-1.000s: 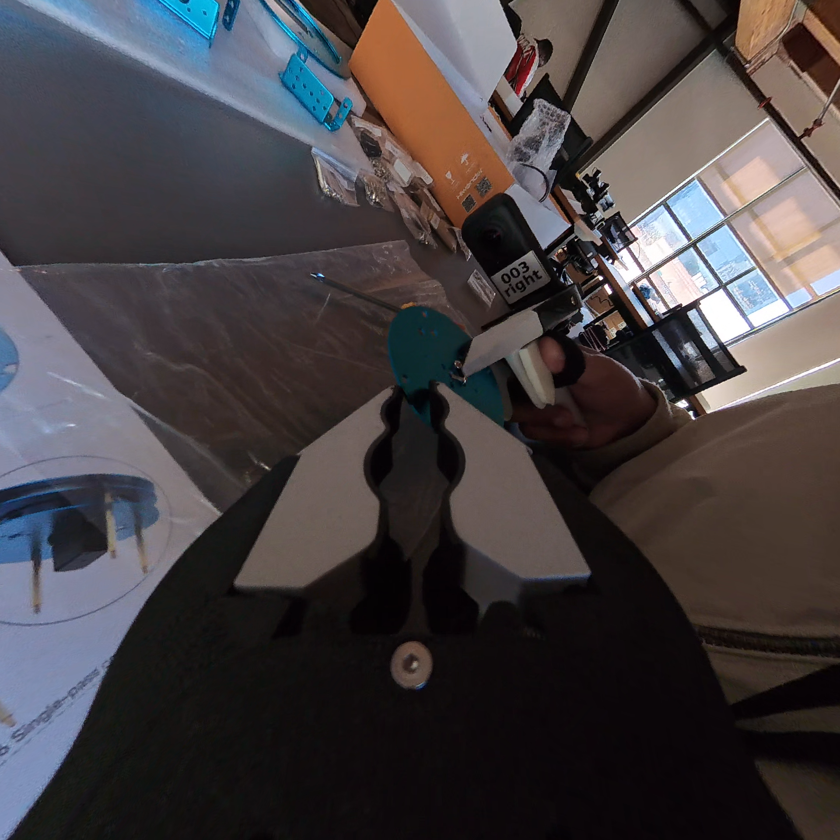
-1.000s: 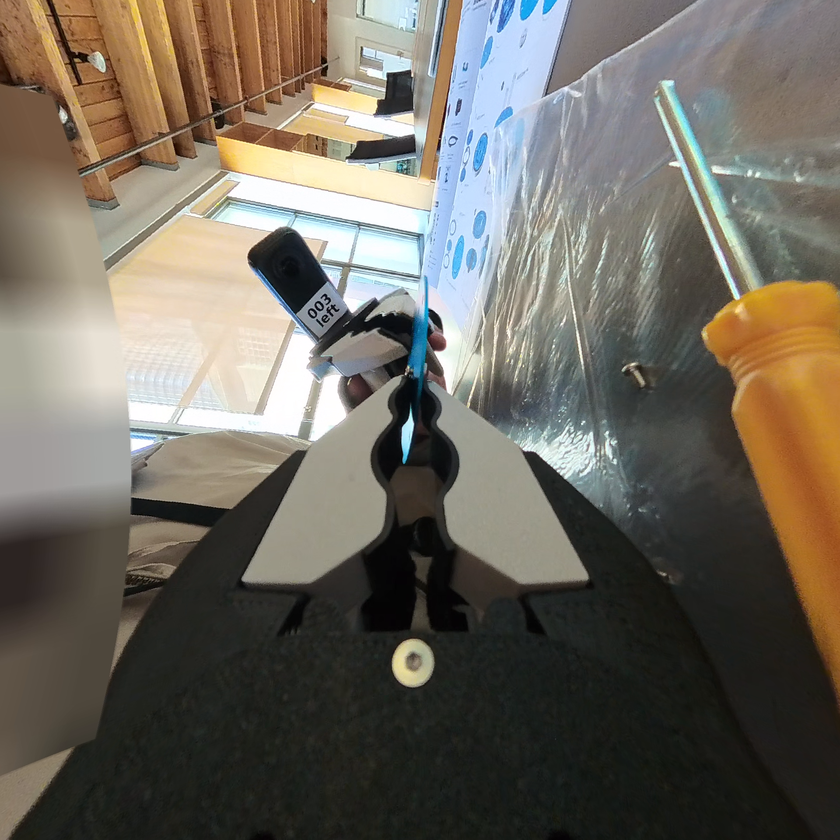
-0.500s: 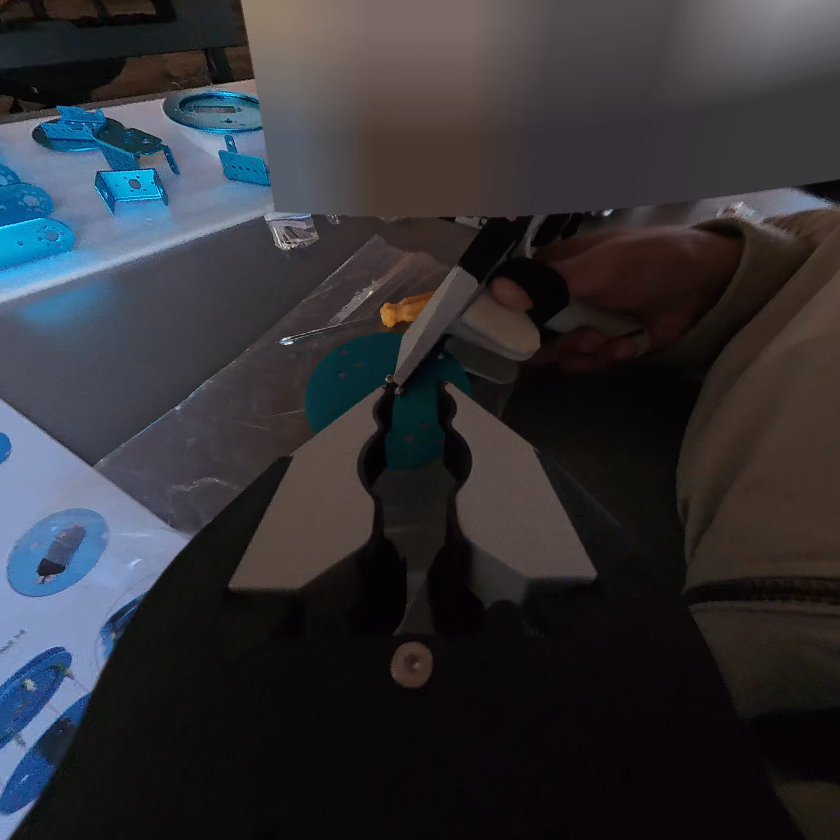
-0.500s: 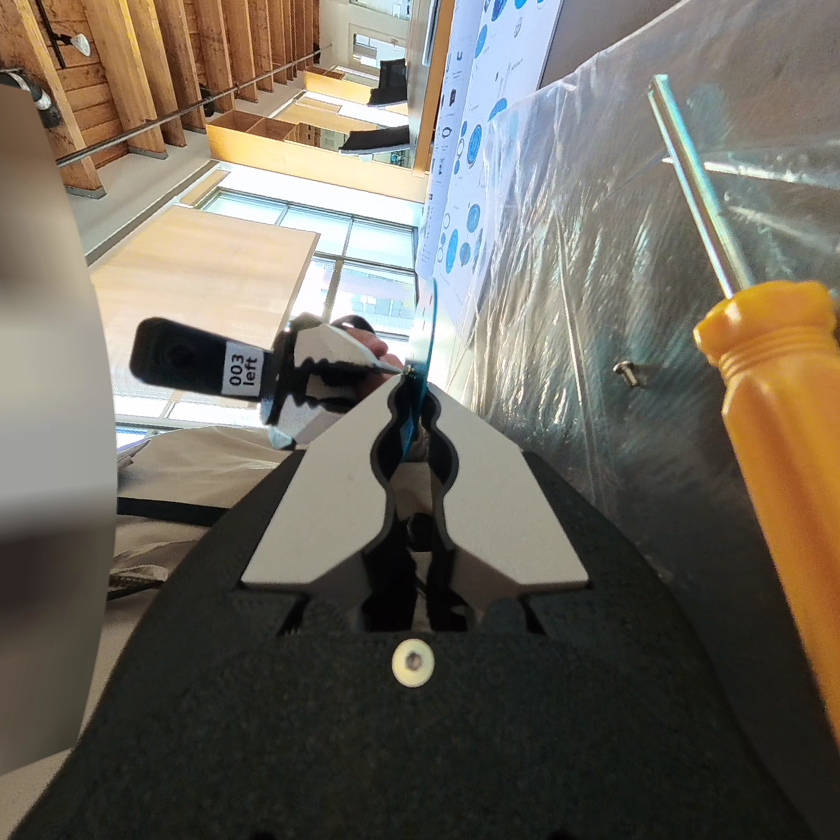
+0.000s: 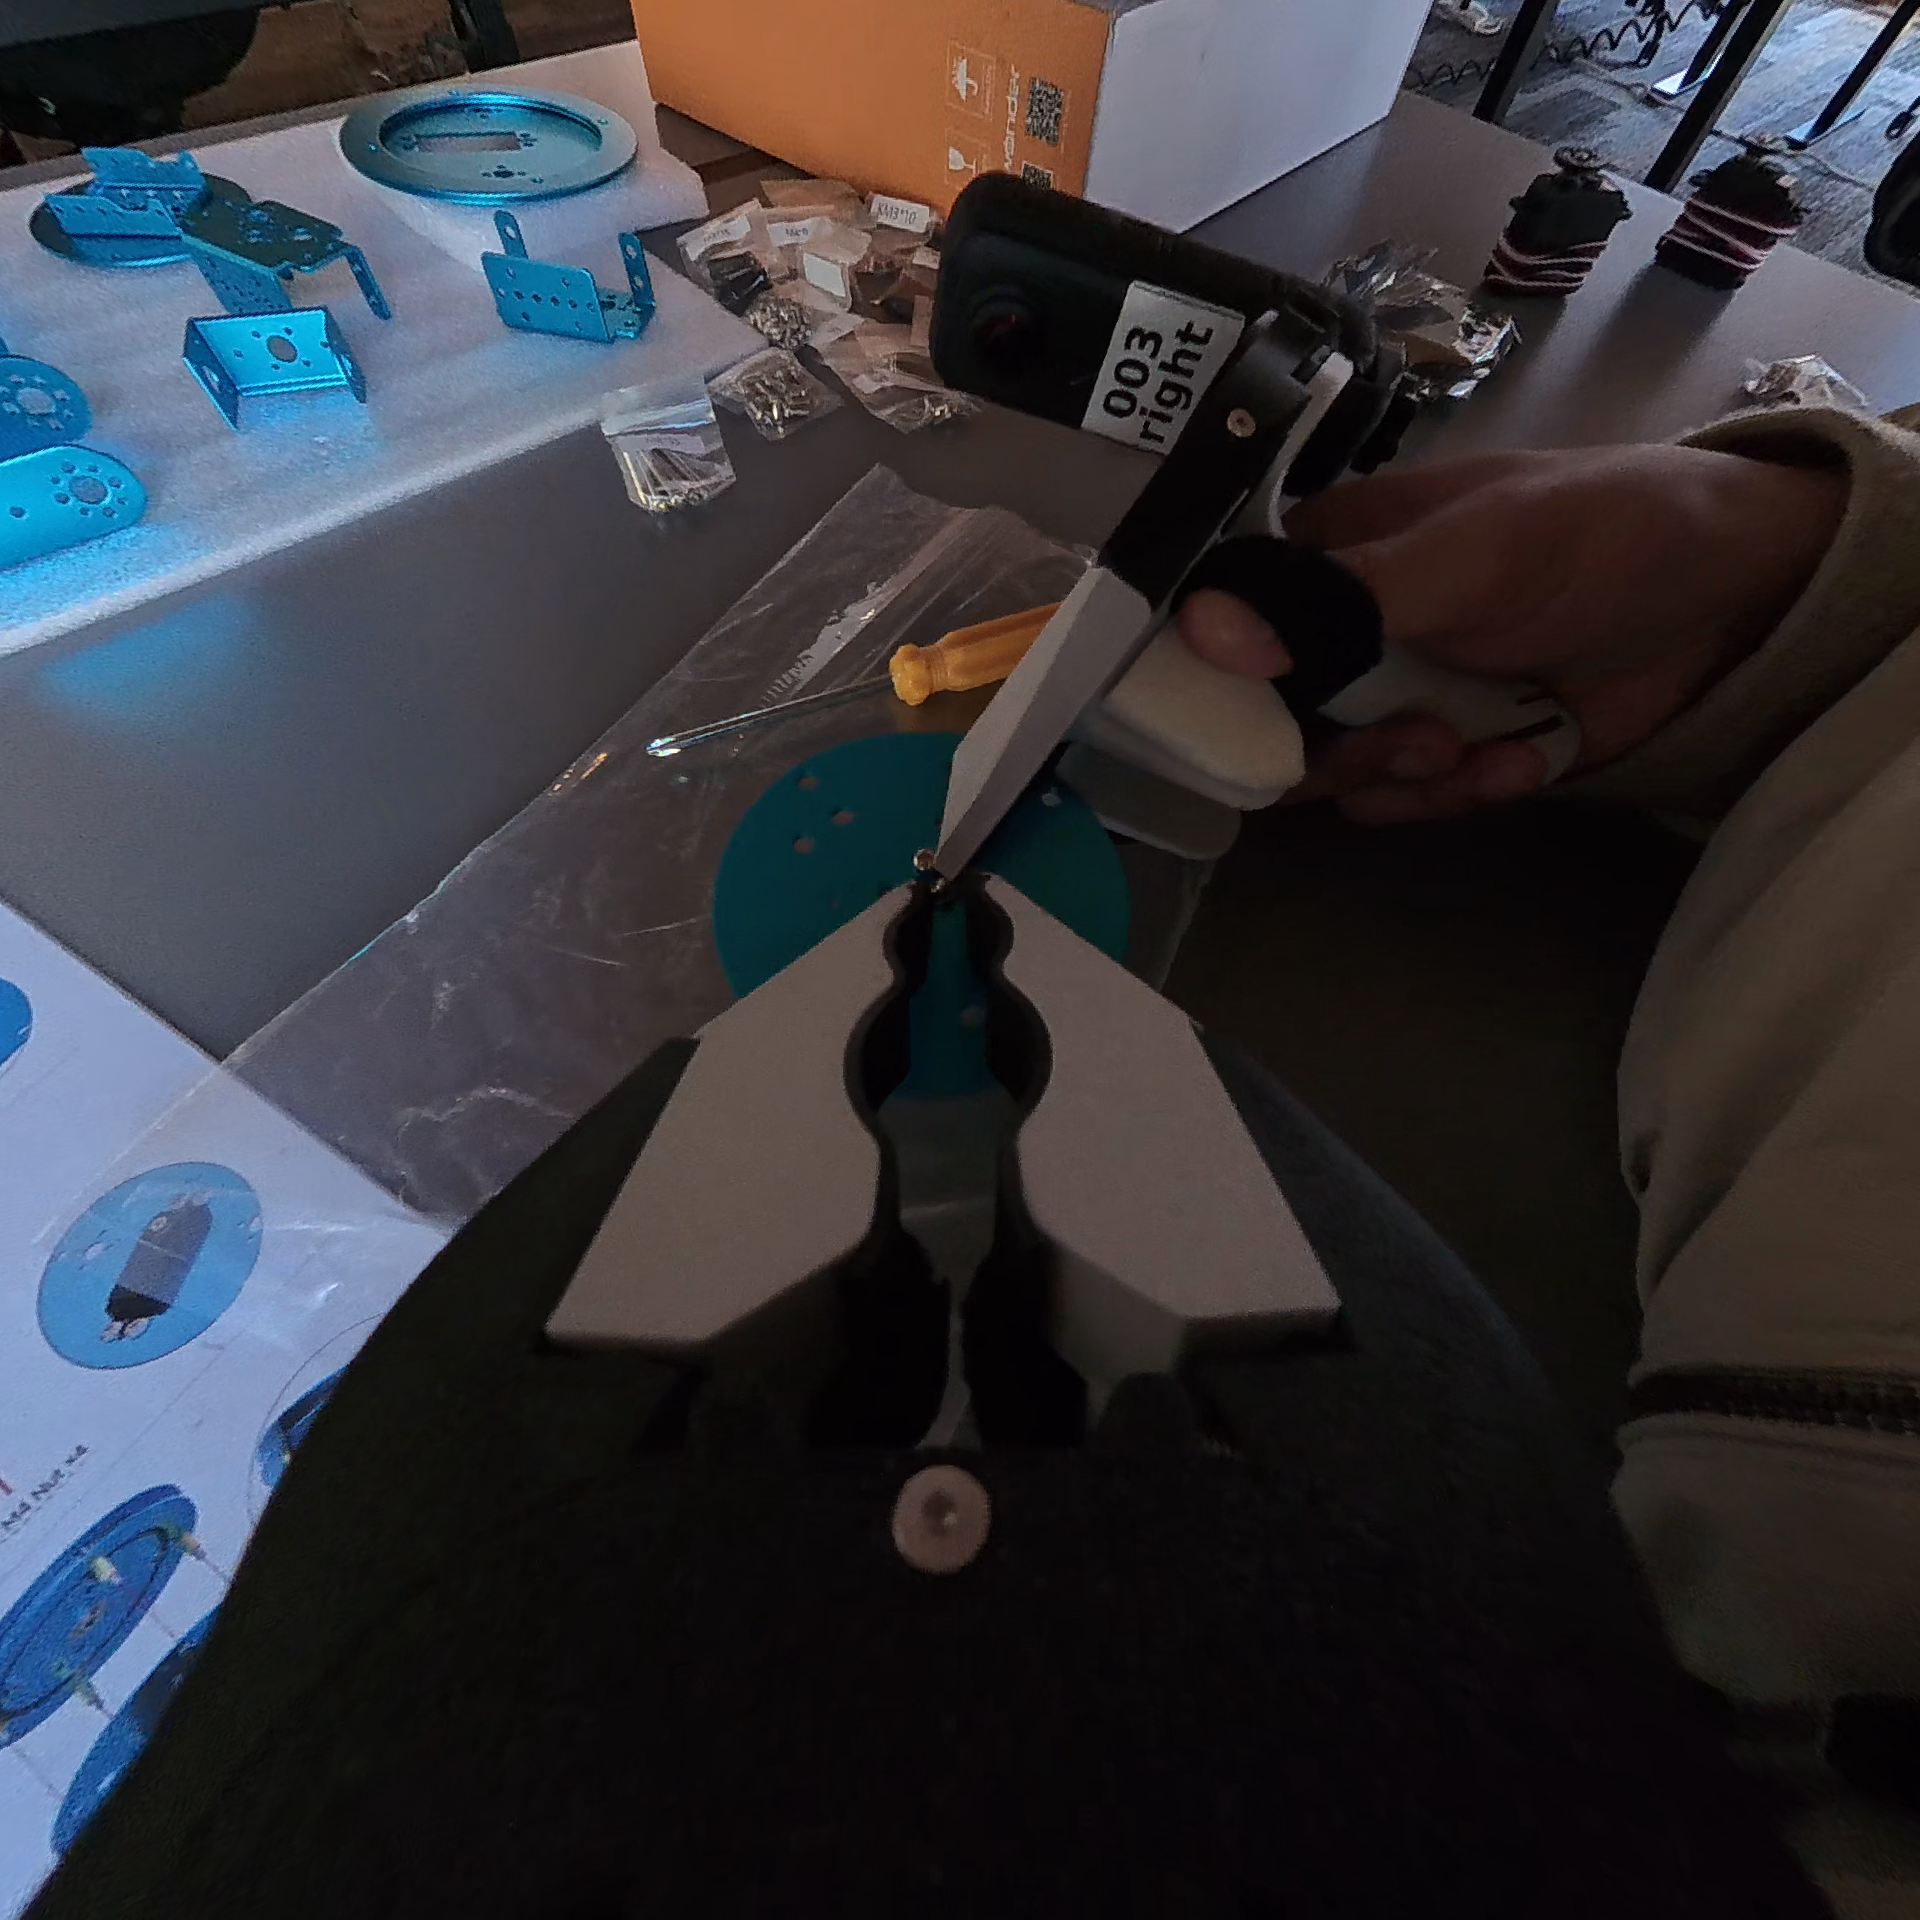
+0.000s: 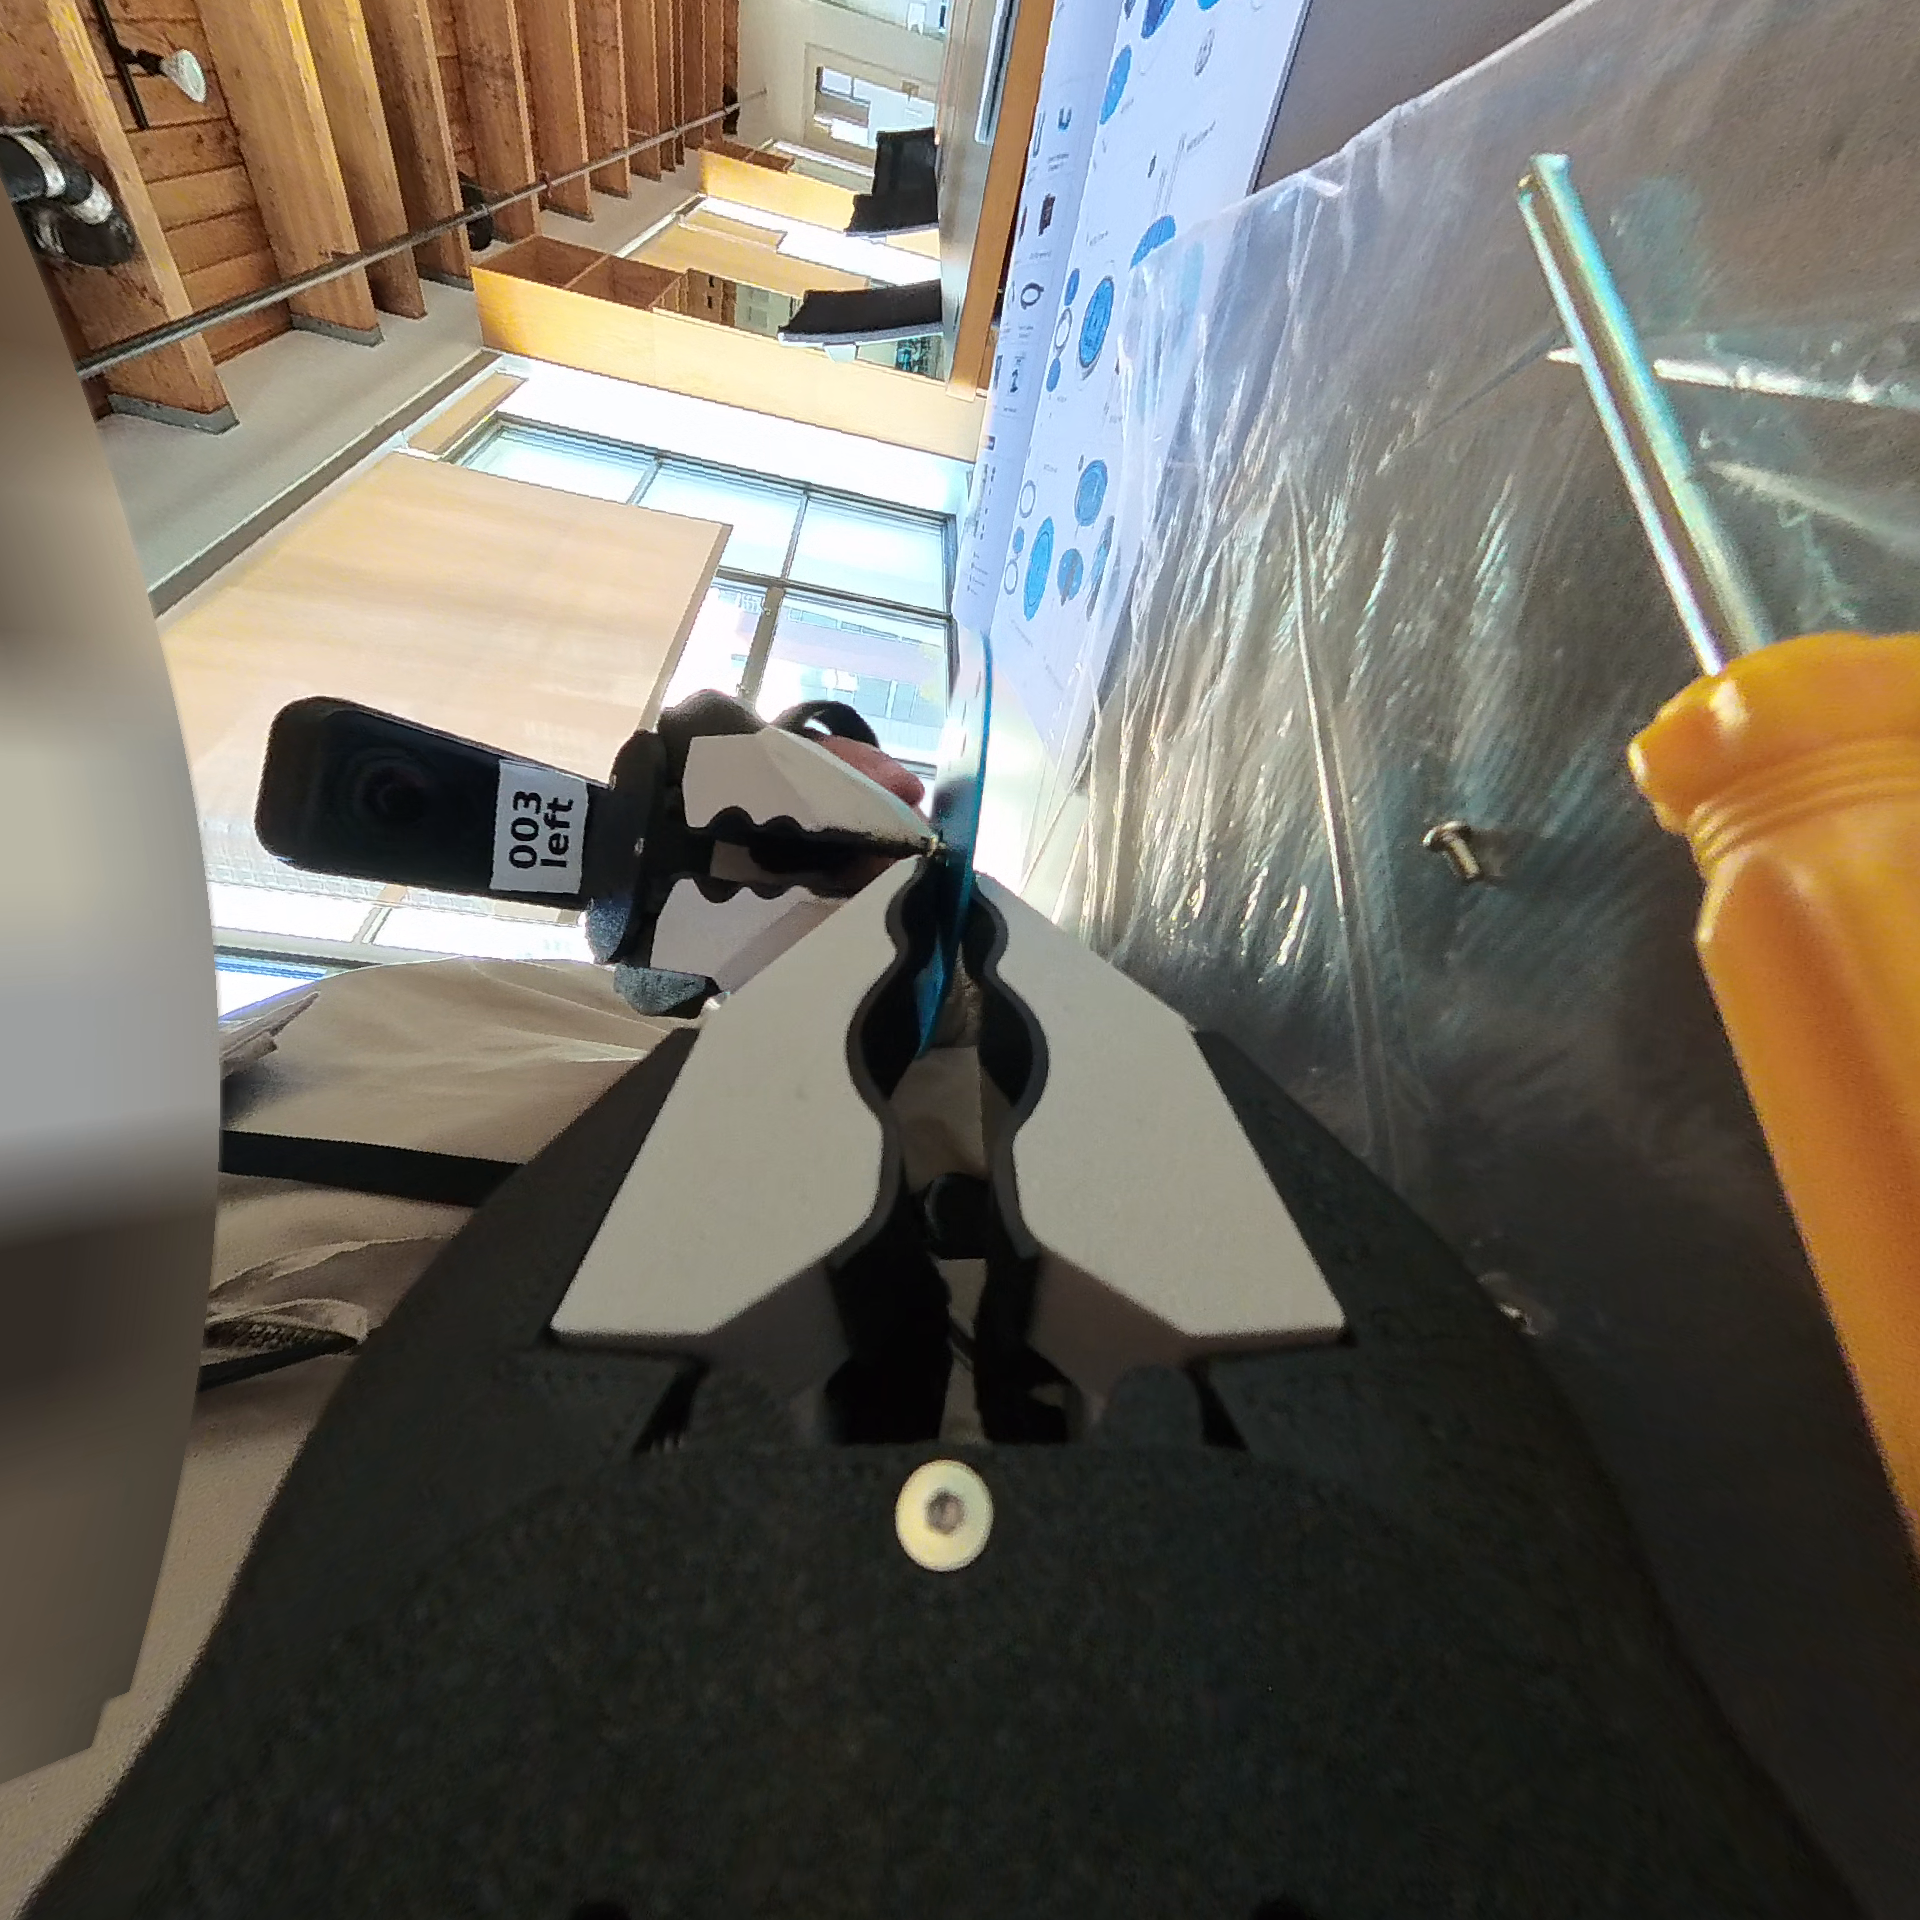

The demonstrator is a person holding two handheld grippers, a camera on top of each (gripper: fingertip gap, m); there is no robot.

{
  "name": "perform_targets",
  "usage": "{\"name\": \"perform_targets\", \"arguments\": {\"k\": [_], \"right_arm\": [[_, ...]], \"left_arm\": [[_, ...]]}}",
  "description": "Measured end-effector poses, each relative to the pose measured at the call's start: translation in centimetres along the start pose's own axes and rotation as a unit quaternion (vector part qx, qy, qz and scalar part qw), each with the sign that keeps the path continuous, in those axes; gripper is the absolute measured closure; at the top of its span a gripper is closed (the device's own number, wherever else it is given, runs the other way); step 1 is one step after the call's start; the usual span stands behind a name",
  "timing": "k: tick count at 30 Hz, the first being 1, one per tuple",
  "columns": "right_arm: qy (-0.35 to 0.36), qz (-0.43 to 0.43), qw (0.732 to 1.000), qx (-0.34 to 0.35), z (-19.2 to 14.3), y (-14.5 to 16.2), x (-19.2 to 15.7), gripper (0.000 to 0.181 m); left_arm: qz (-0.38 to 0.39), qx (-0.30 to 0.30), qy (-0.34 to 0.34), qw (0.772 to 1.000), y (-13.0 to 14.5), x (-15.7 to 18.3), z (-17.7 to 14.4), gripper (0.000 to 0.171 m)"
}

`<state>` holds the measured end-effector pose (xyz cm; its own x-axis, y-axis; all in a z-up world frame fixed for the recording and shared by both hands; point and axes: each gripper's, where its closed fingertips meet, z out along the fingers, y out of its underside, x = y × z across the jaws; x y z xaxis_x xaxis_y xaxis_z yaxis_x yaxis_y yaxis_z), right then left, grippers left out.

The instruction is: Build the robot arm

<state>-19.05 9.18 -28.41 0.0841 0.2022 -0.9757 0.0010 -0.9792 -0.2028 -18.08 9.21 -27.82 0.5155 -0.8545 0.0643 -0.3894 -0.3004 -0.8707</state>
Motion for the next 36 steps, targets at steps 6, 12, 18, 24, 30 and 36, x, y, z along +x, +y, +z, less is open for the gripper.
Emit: {"name": "perform_targets", "arguments": {"k": [6,12,18,24,30,36], "right_arm": [[0.008,-0.016,1.0,-0.001,0.0,0.1,0.0,0.178],[-0.005,-0.018,1.0,0.002,0.0,0.0,-0.4,0.179],[-0.003,-0.025,1.0,0.009,-0.1,-0.2,-0.3,0.179],[-0.014,-0.044,0.999,0.017,-0.2,-0.3,-1.0,0.179],[0.008,-0.077,0.997,0.01,0.0,0.0,-1.1,0.178],[0.018,-0.083,0.996,0.01,-0.2,0.0,-1.0,0.178]], "left_arm": [[0.003,-0.003,0.006,1.0,0.1,0.1,0.0,0.168],[-0.051,0.031,0.032,0.998,-0.4,0.0,-0.4,0.171],[-0.204,0.101,0.109,0.968,-1.8,0.2,-1.8,0.171],[-0.314,0.113,0.155,0.93,-1.5,-0.2,-2.1,0.171],[-0.366,0.079,0.173,0.911,-1.0,-0.2,-1.7,0.171],[-0.38,0.054,0.179,0.906,-0.8,-0.1,-1.4,0.171]]}}
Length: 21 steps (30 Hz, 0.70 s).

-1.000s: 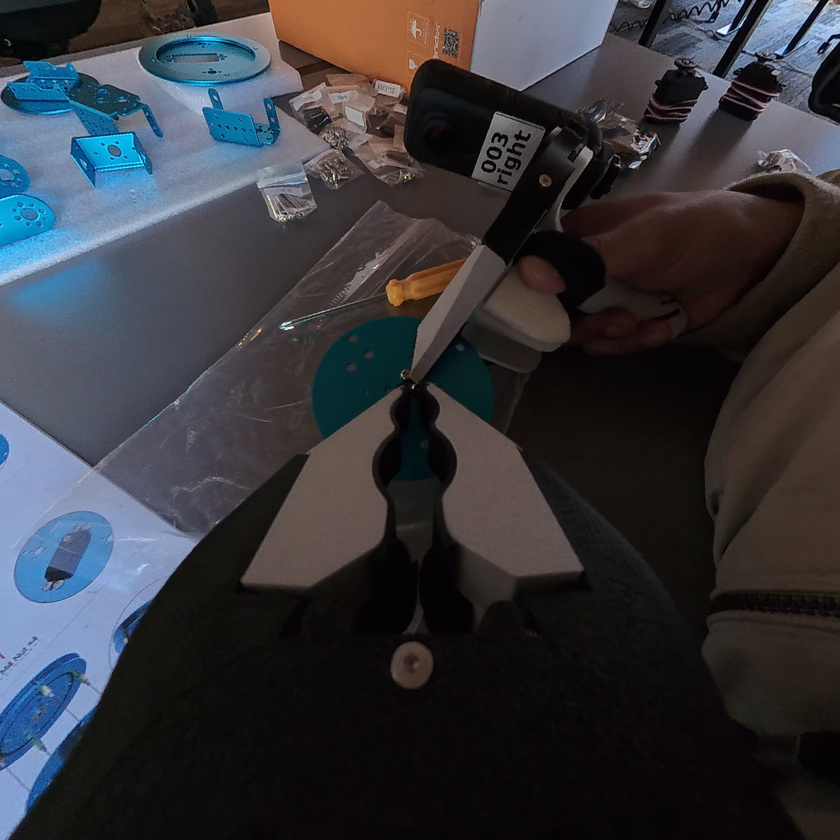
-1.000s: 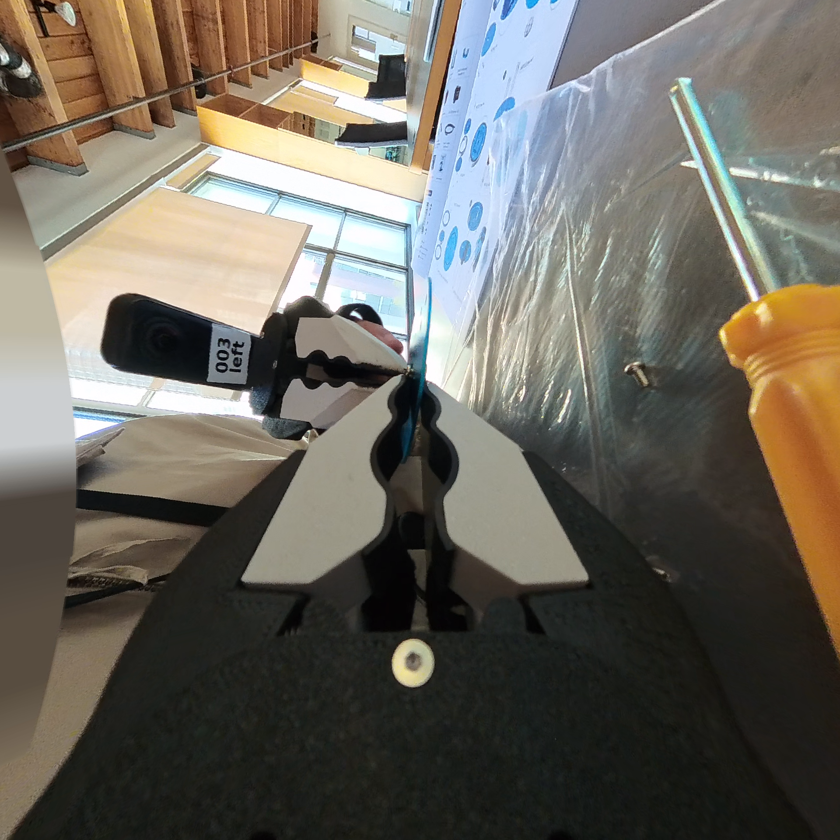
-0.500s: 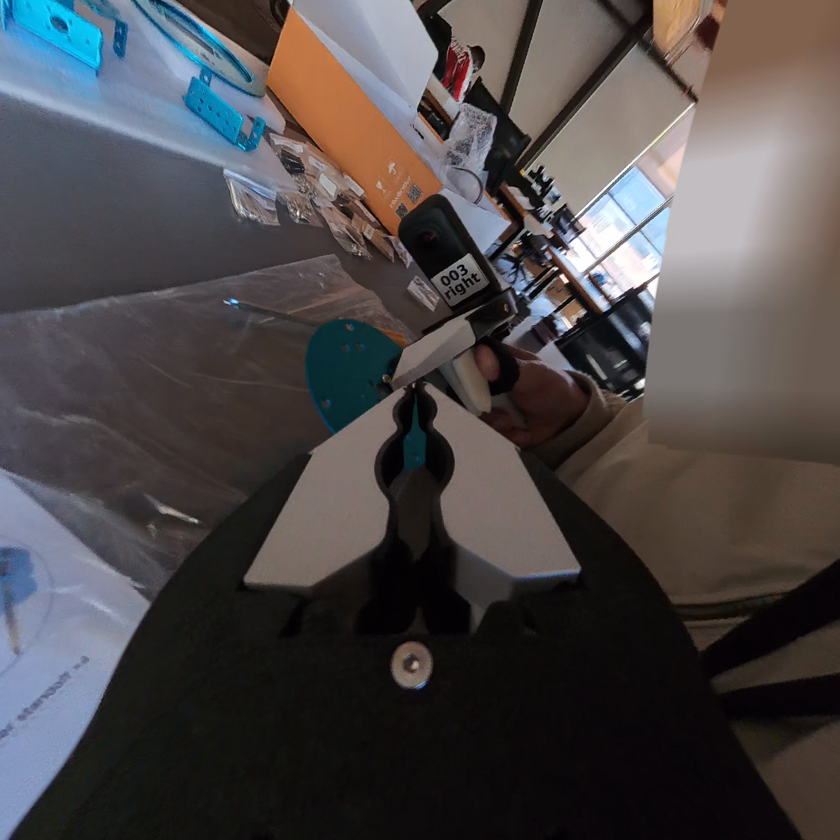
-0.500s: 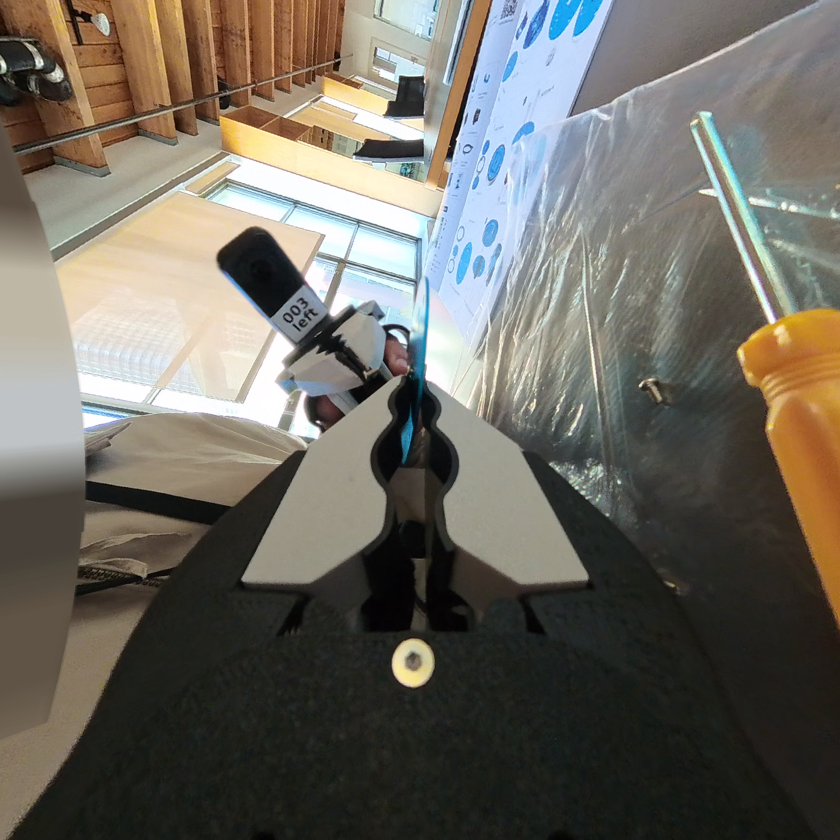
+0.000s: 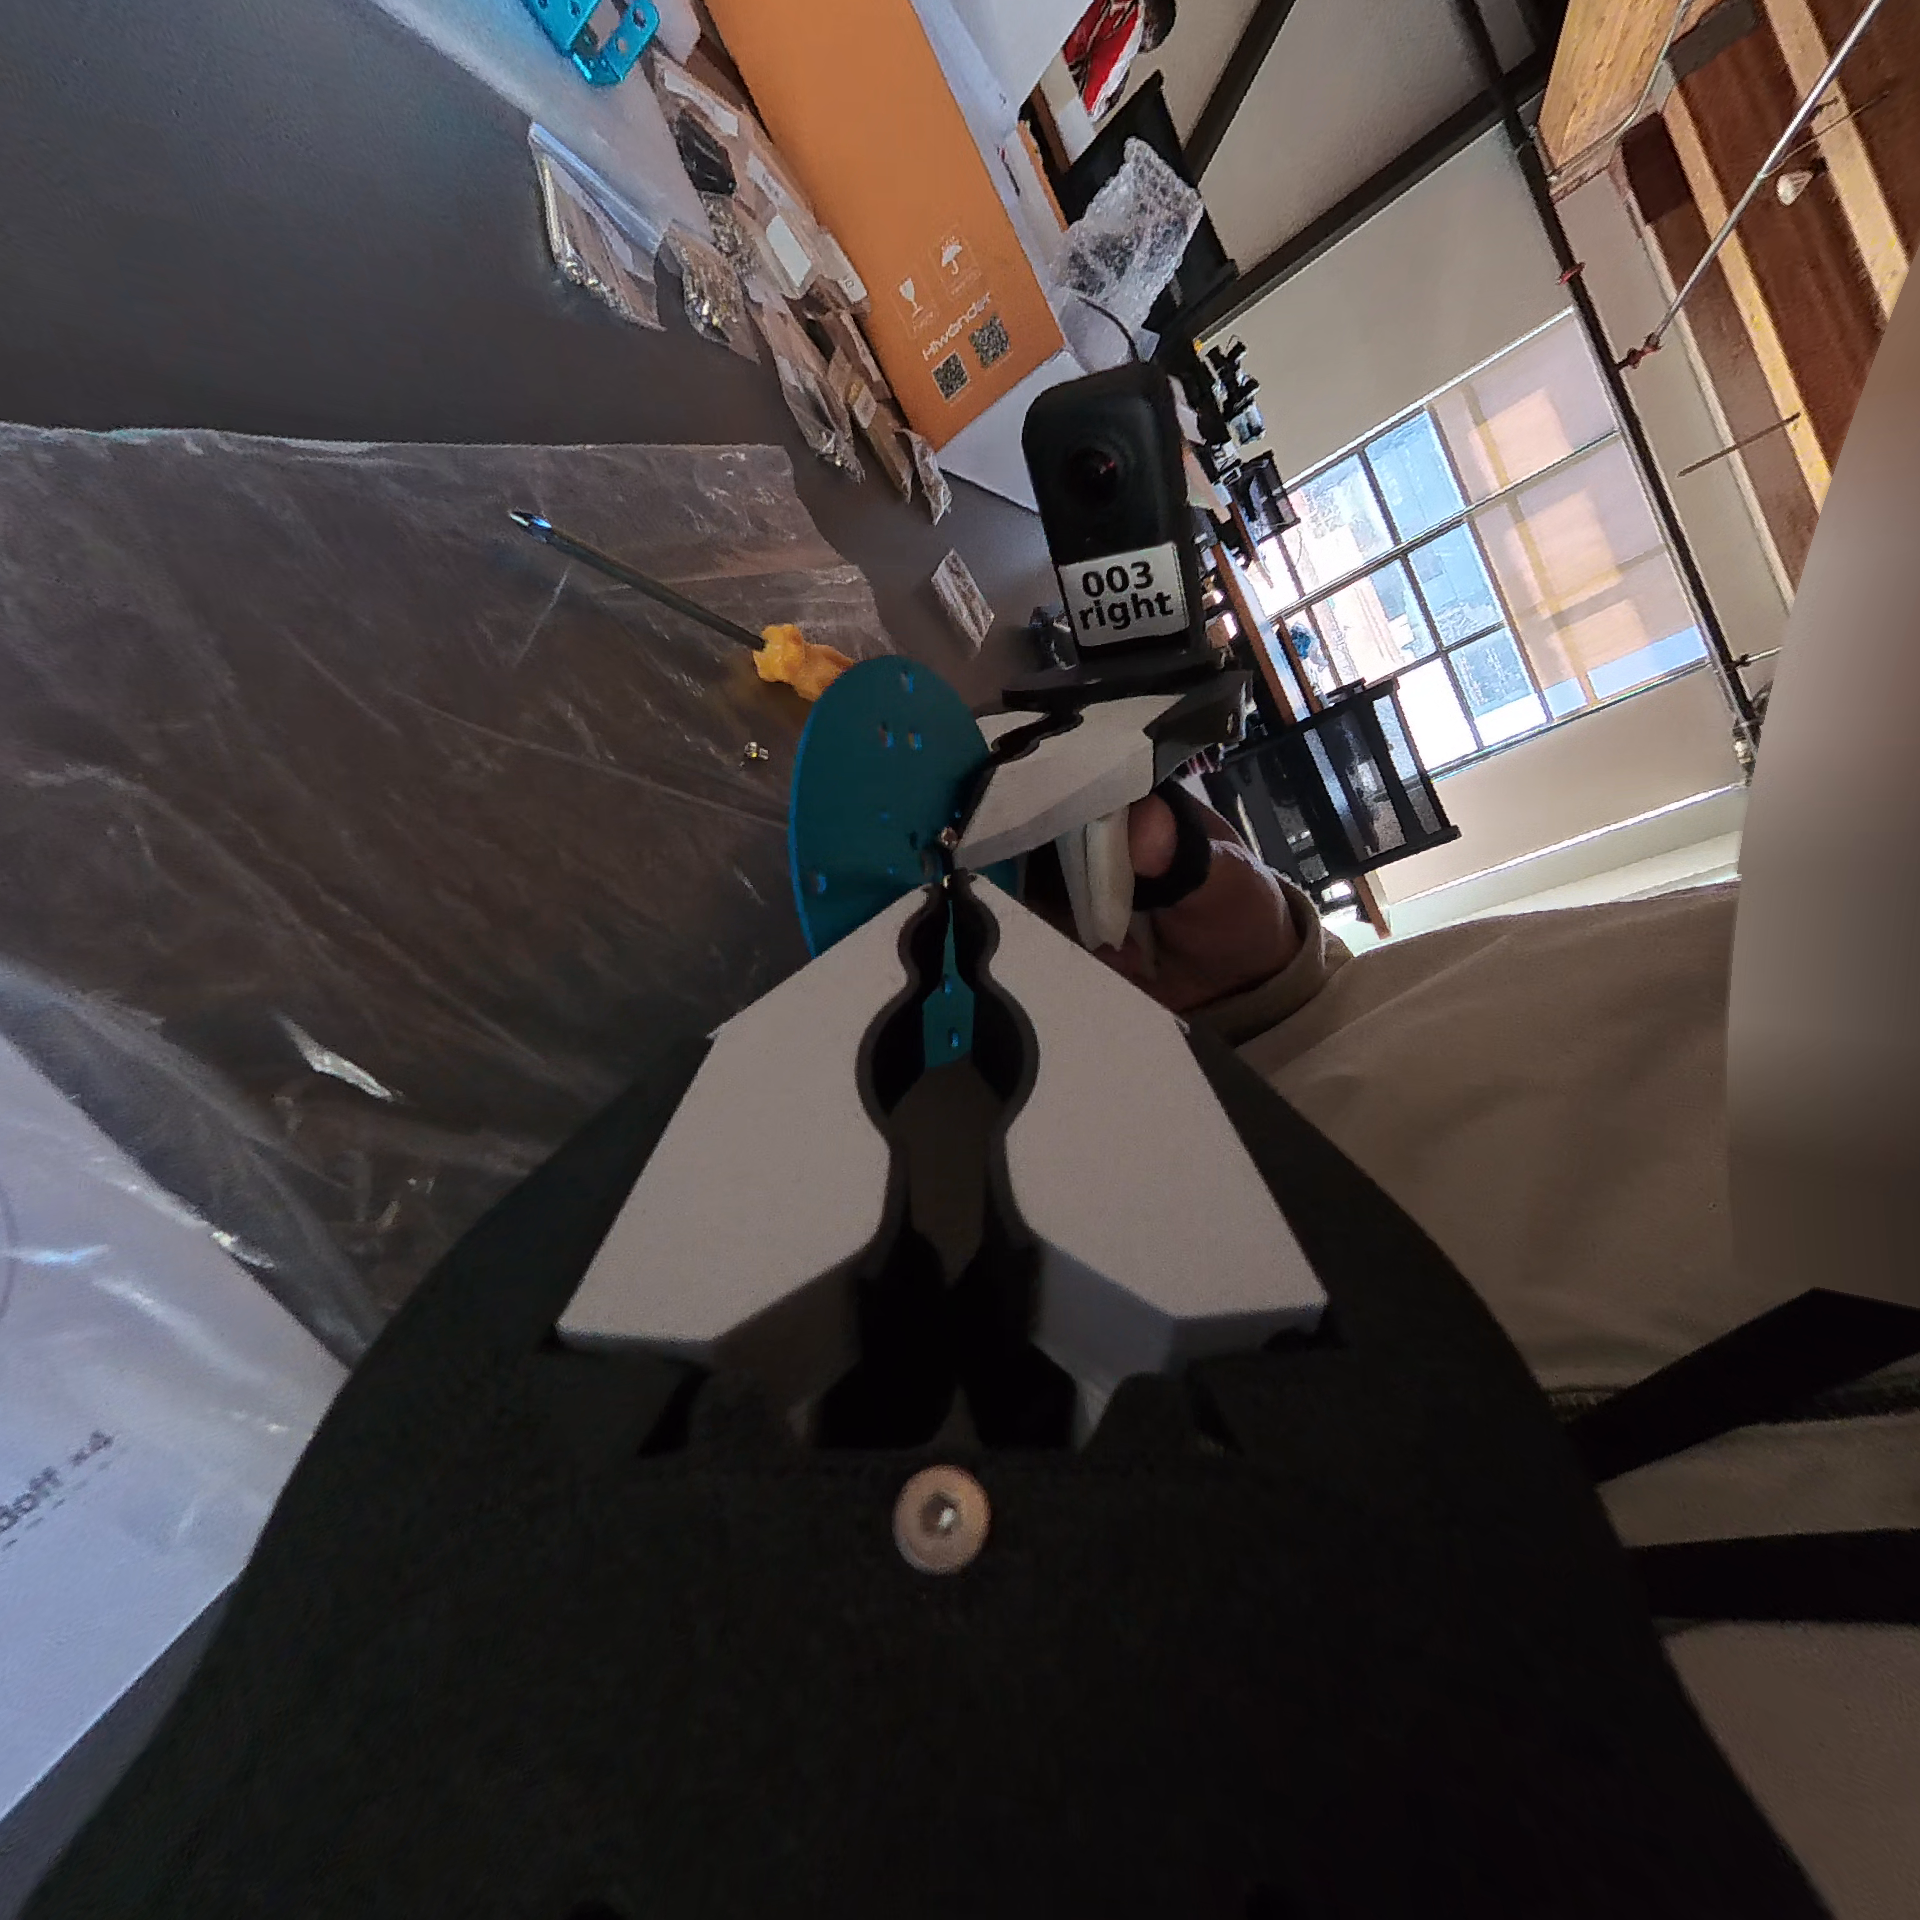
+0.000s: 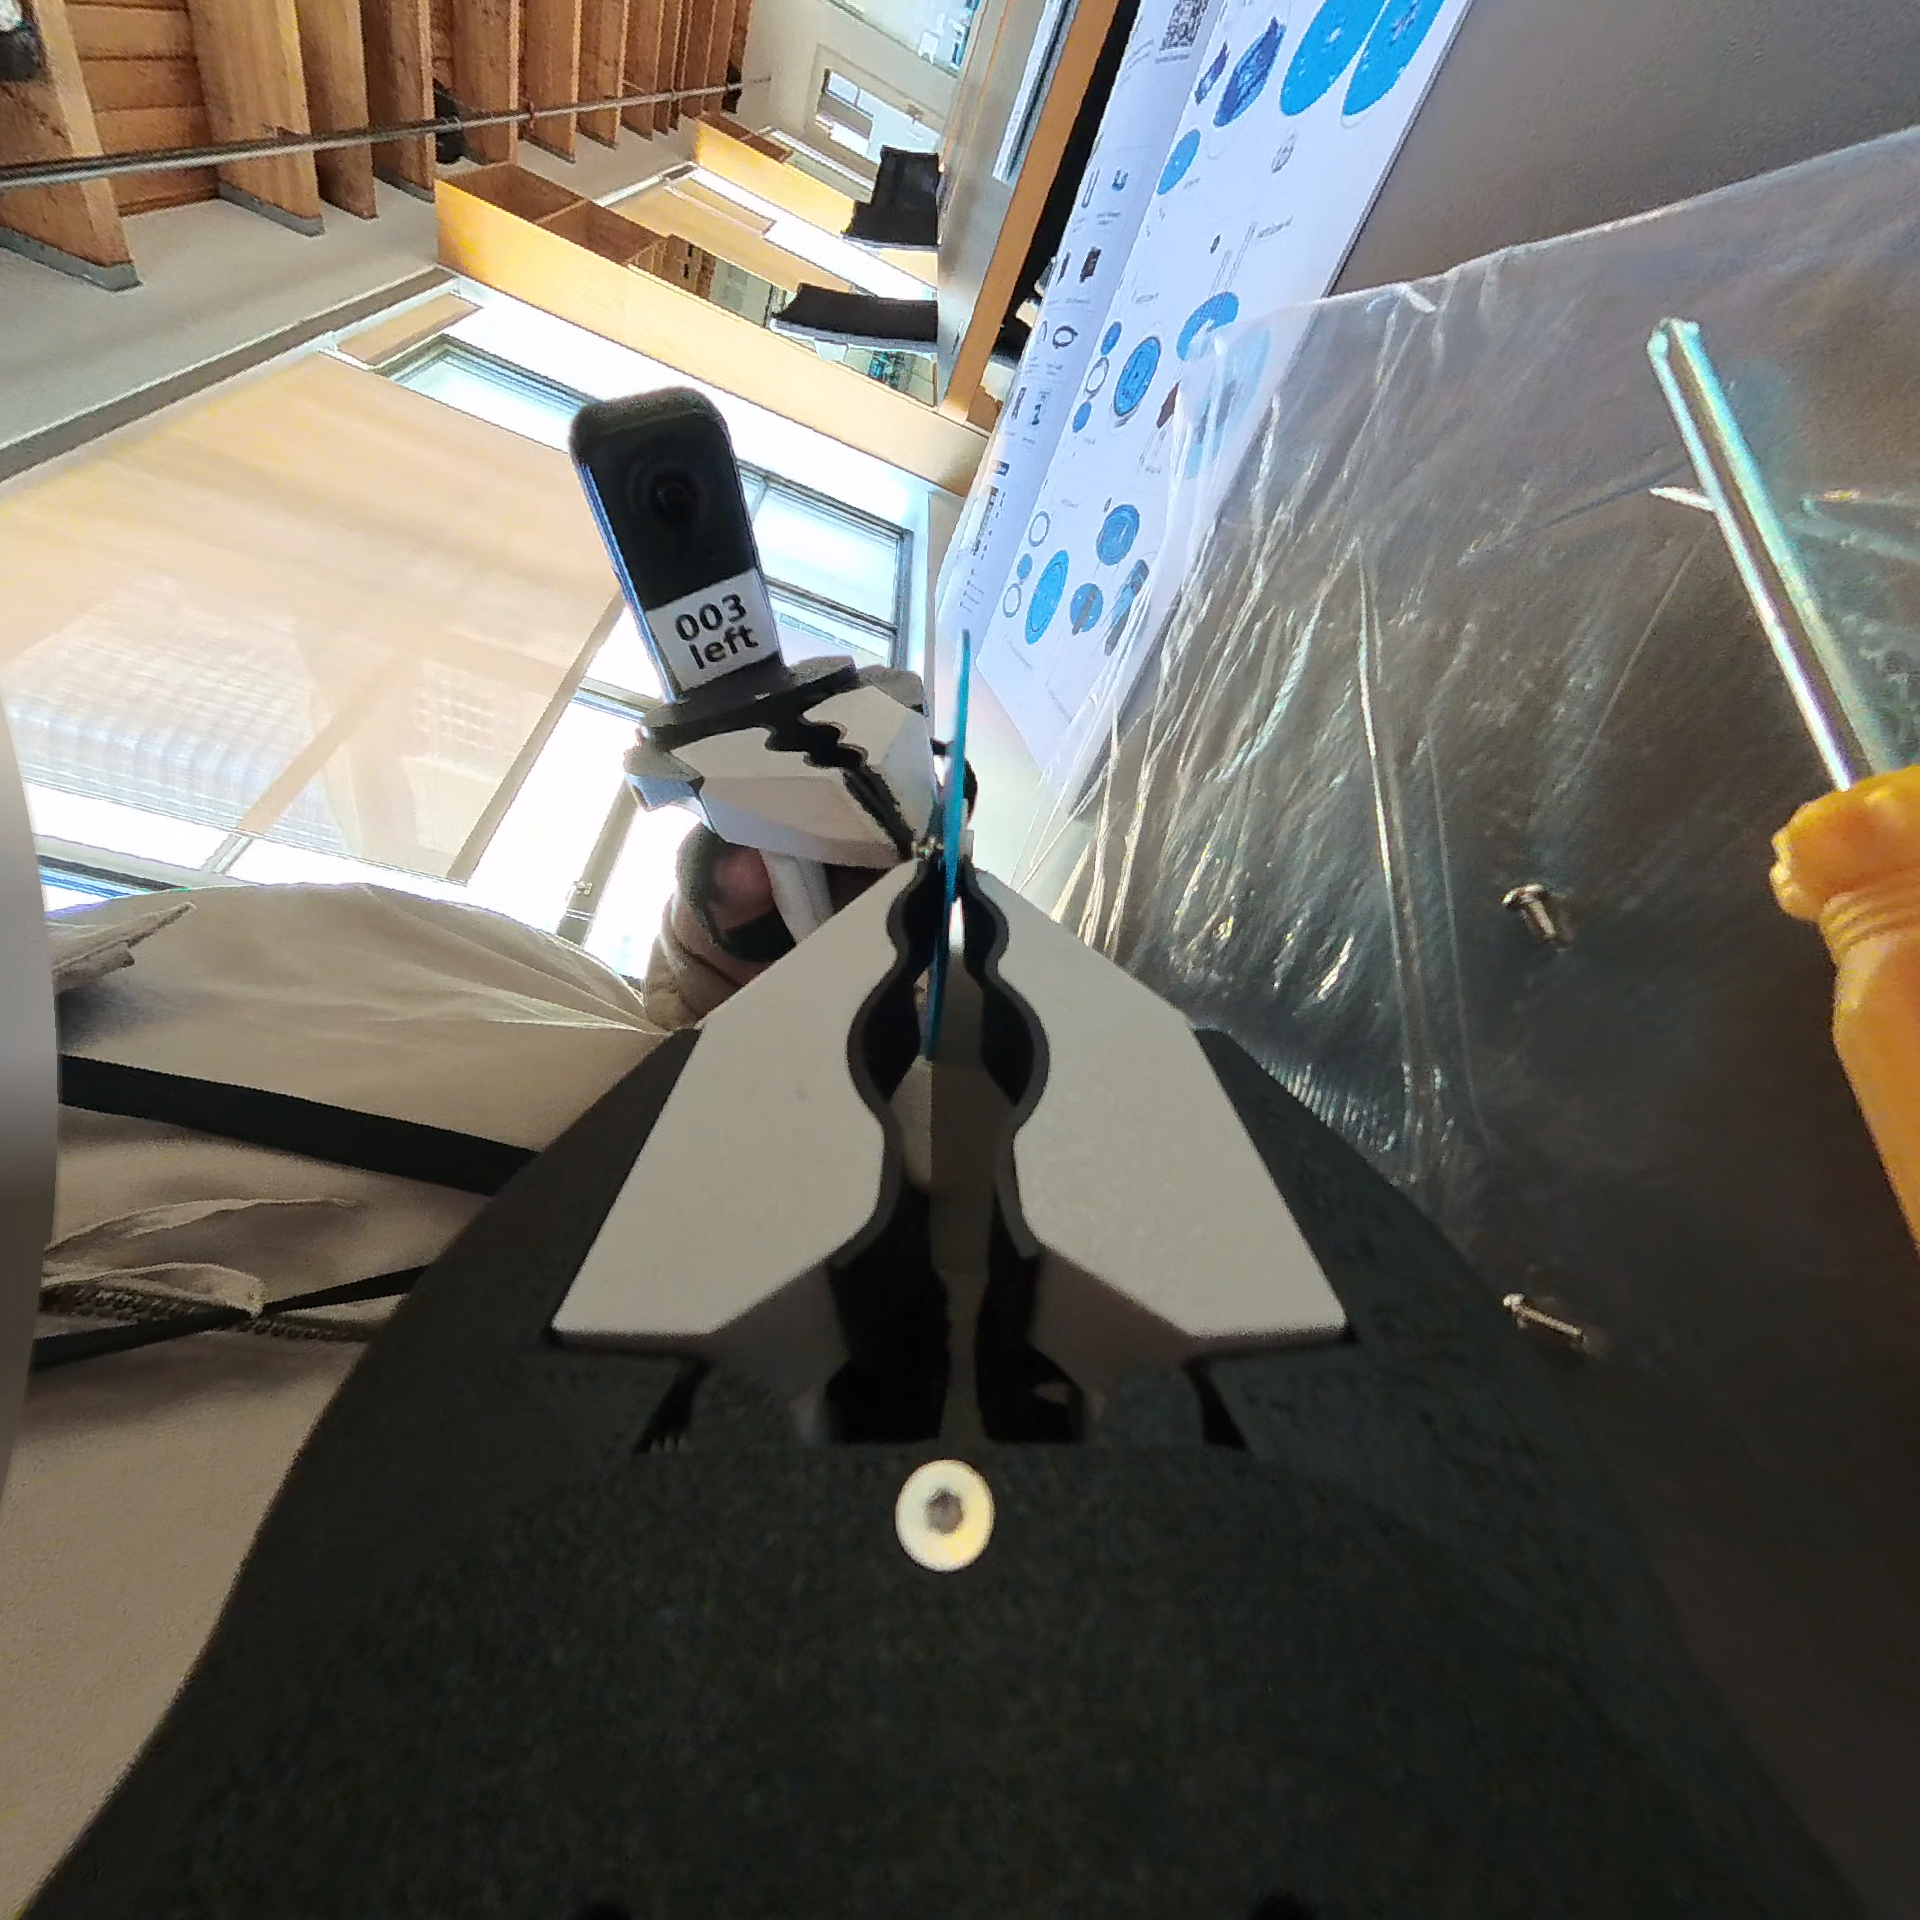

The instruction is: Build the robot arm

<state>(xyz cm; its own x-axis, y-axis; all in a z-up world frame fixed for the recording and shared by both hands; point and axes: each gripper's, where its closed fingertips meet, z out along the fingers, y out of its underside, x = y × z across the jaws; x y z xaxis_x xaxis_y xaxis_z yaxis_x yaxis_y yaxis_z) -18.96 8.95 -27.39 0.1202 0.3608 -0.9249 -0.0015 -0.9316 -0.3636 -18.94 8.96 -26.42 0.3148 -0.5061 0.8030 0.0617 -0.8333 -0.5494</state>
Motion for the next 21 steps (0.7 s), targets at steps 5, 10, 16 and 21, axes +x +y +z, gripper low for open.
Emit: {"name": "perform_targets", "arguments": {"k": [5,10,16,21], "right_arm": [[0.005,0.006,1.0,-0.006,0.09,0.3,0.18,0.178],[0.003,0.016,1.0,-0.006,0.14,0.4,0.29,0.178],[0.006,0.025,1.0,-0.006,0.06,0.44,0.58,0.178],[0.007,0.028,1.0,-0.01,0.19,0.65,0.71,0.178]], "left_arm": [[-0.015,-0.039,-0.014,0.999,0.44,-0.27,0.01,0.171],[-0.014,-0.058,-0.027,0.998,0.53,-0.42,0.01,0.171],[0.031,-0.071,-0.073,0.994,0.46,-0.85,0.04,0.17],[0.082,-0.089,-0.113,0.986,0.69,-1.0,0.08,0.169]]}}
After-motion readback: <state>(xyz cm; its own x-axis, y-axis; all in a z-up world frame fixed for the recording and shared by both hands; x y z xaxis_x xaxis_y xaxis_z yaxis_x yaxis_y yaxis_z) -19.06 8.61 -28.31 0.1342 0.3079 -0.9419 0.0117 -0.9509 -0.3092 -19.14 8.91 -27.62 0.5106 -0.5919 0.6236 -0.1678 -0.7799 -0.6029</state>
